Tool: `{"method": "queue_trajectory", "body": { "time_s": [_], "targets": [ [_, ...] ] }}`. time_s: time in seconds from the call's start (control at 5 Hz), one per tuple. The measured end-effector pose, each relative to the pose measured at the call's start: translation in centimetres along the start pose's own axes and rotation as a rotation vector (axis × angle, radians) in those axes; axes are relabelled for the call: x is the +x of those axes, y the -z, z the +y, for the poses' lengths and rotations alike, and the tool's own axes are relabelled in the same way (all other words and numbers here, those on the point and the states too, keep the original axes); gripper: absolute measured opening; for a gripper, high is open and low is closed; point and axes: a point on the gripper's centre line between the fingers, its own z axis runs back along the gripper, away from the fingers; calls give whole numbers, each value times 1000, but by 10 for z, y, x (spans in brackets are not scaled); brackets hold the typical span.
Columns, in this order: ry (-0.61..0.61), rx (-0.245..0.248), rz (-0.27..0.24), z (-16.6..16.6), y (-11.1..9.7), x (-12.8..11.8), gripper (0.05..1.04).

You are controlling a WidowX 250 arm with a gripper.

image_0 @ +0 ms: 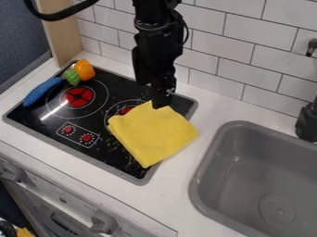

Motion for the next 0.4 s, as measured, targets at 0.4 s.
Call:
{"method": "queue_trajectory", "body": {
  "time_s": [0.4],
  "targets": [
    [-101, 1, 49, 18, 9, -25, 1000]
  ]
}}
